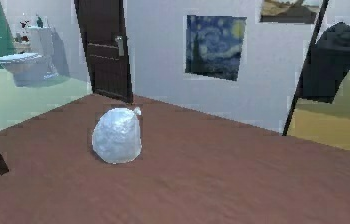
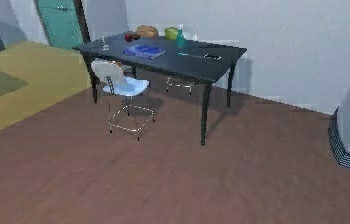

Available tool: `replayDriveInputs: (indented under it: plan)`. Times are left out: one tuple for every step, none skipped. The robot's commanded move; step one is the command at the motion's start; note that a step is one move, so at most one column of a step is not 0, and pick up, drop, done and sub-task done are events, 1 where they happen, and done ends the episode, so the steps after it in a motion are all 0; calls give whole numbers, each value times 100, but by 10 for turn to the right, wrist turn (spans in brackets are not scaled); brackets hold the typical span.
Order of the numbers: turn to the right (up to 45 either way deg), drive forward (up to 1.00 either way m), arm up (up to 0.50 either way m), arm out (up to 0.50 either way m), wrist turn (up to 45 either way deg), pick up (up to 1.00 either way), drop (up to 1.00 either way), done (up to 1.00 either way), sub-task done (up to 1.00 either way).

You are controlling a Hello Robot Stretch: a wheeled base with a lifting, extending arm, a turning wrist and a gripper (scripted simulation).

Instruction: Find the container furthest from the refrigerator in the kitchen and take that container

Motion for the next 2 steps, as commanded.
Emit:
replayDriveInputs:
  plan:
    - [-450, 0, 0, 0, 0, 0, 0, 0, 0]
    - [-450, 0, 0, 0, 0, 0, 0, 0, 0]
